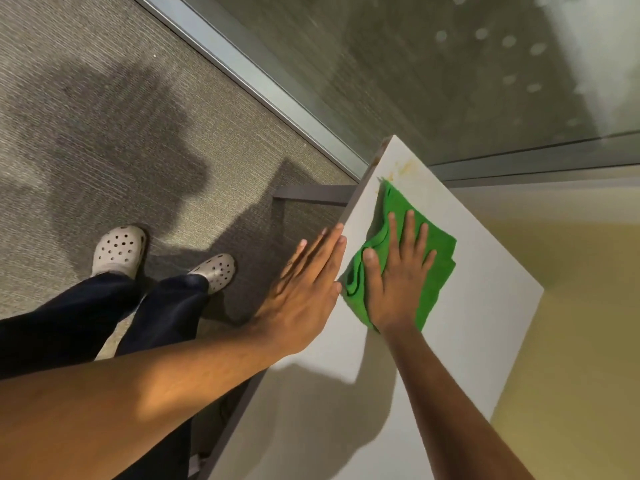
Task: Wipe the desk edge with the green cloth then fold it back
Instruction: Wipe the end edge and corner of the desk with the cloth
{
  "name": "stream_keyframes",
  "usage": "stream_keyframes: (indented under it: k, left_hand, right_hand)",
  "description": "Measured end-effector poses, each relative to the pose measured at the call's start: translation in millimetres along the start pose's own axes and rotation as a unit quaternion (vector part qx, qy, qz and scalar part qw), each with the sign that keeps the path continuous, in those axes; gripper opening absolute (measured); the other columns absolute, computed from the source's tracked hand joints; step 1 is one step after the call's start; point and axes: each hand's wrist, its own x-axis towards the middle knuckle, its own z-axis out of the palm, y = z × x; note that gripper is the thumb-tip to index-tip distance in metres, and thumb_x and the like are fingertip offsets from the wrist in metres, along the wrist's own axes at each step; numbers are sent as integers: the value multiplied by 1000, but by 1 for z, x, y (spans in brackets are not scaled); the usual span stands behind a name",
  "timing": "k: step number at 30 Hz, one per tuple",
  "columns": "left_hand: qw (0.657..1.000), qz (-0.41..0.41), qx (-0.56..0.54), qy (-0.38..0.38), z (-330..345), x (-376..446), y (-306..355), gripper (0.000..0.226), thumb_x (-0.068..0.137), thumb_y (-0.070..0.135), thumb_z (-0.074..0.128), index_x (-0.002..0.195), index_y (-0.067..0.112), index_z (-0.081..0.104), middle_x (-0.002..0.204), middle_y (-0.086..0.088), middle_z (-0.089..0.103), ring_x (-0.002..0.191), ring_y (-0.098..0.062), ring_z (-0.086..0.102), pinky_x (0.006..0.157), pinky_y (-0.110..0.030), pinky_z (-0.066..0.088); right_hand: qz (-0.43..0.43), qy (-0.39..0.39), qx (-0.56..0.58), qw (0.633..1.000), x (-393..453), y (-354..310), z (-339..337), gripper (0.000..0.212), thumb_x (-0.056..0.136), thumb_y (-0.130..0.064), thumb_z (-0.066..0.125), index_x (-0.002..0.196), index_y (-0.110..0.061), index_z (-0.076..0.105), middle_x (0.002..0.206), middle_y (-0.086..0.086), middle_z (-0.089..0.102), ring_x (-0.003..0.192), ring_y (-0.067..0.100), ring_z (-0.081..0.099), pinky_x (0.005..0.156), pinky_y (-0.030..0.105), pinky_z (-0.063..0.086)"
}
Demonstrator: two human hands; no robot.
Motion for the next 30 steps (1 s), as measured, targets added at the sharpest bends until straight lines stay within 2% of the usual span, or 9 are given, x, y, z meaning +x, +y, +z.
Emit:
stream_keyframes:
  k: [3,6,8,10,15,18,21,26,30]
  left_hand:
    - [1000,-3,16,14,4,0,-2,66,113,30,28,170,10,1,181,-4,-6,167,-17,-3,136,-45,8]
    - [1000,2,21,15,5,0,-4,67,113,31,27,170,12,-3,181,-3,-8,167,-17,-5,136,-45,7]
    - [1000,0,16,7,4,0,-4,68,113,33,25,169,13,-7,181,-4,-9,167,-17,-6,136,-46,7]
    - [1000,-8,13,7,4,0,-4,69,112,35,23,169,13,-9,181,-4,-8,167,-17,-7,136,-47,8]
    - [999,-37,-19,14,5,-1,-3,72,112,41,25,169,11,-8,181,-5,-8,167,-15,-7,136,-46,4]
    - [996,-75,-46,31,6,-3,-2,78,111,42,38,169,7,0,180,-8,-3,167,-18,-1,136,-48,7]
    - [991,-113,-61,40,7,-4,-2,83,109,49,40,169,7,1,180,-7,-5,167,-18,-1,136,-48,5]
    - [988,-130,-69,49,7,-3,-3,90,103,59,35,168,9,-2,180,-5,-5,167,-16,-2,136,-43,2]
    - [988,-128,-72,44,7,-3,-1,89,103,60,32,168,10,-4,180,-4,-7,167,-14,-4,136,-41,-1]
  right_hand:
    - [16,15,5,1000,36,-1,-7,62,108,-62,19,166,-48,3,180,-8,4,167,25,-4,130,68,1]
    - [99,62,48,992,61,-10,-5,68,107,-67,11,168,-40,3,180,-9,6,167,24,-2,129,69,3]
    - [117,77,64,988,47,-17,1,64,107,-68,9,166,-48,-6,179,-12,5,167,22,-3,131,67,1]
    - [81,75,64,992,14,-17,7,59,110,-63,14,162,-55,-13,179,-14,2,167,18,-6,132,61,-2]
    - [11,24,63,998,-6,18,-5,60,112,-53,24,166,-50,-2,178,-19,2,167,16,-4,133,54,-4]
    - [153,57,77,984,47,23,-16,65,112,-52,26,170,-28,8,180,-6,10,167,23,0,131,66,2]
    - [264,73,82,958,104,3,-21,68,113,-56,23,170,-24,8,180,-3,8,167,29,-1,127,72,4]
    - [133,72,67,986,90,-35,-8,65,111,-57,17,170,-32,4,180,-8,5,167,27,-3,129,66,-2]
    - [45,44,59,996,42,-52,1,59,109,-63,9,160,-54,-17,179,-14,-1,167,19,-8,131,58,-5]
